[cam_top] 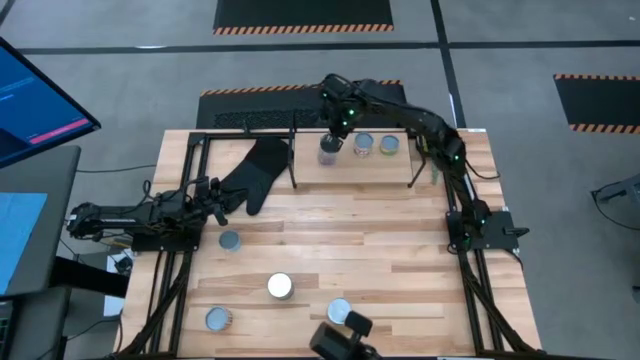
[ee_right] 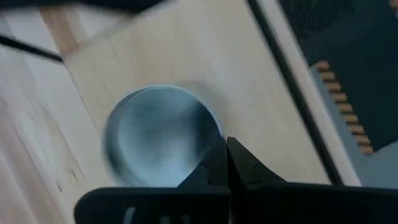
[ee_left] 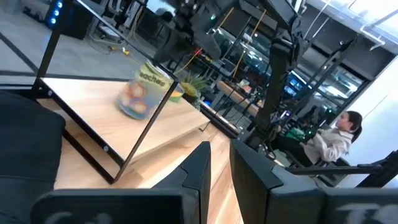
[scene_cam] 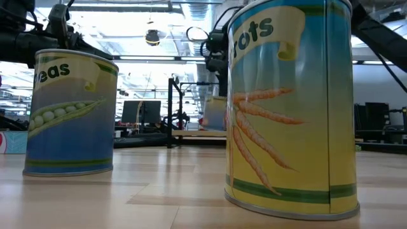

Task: Pick and place cans onto a shelf
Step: Put the canned peaches on the shelf

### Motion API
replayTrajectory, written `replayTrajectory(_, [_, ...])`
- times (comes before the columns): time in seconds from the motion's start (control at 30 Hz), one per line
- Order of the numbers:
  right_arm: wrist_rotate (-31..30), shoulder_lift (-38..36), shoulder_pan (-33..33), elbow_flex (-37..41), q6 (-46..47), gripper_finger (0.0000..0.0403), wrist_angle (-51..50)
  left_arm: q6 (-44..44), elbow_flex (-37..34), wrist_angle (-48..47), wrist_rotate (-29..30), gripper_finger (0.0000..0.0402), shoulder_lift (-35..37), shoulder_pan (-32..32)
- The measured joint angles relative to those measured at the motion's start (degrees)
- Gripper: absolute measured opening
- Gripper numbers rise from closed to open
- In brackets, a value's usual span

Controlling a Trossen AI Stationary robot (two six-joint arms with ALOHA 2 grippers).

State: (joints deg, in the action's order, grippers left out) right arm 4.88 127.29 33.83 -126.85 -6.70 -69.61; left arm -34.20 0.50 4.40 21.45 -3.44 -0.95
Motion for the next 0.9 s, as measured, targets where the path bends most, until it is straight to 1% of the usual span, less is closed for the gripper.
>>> replayTrajectory(0.1, [0.0,0.4,-0.4,0.0,0.6,0.0016,0.0,0.0,0.0,0.0,-0.1,0.0050,0.0,0.0])
replayTrajectory(0.27, [0.0,0.3,-1.1,0.0,0.6,0.0062,1.4,0.0,0.0,0.0,-0.1,0.0050,0.0,0.0])
replayTrajectory(0.47, [-0.2,-2.7,-1.4,0.0,0.7,0.0093,2.7,0.0,0.0,0.0,-0.1,0.0050,0.0,0.0])
replayTrajectory(0.53, [-0.3,-3.5,-1.5,0.0,1.1,0.0099,2.0,0.0,0.0,0.0,-0.1,0.0050,0.0,0.0])
replayTrajectory(0.6, [-0.2,-4.6,-1.6,0.0,1.9,0.0101,-0.7,0.0,0.0,0.0,-0.1,0.0050,0.0,0.0])
replayTrajectory(0.7, [-0.3,-6.6,-2.6,0.0,3.1,0.0098,-7.9,0.0,0.0,0.0,-0.1,0.0050,0.0,0.0])
replayTrajectory(0.8, [-0.3,-6.4,-4.3,0.8,3.3,0.0092,-15.0,0.5,0.0,0.0,-0.1,0.0050,0.0,0.0])
replayTrajectory(0.9, [-0.4,-6.2,-6.5,3.7,3.2,0.0086,-15.9,0.7,0.0,0.0,-0.1,0.0050,0.0,0.0])
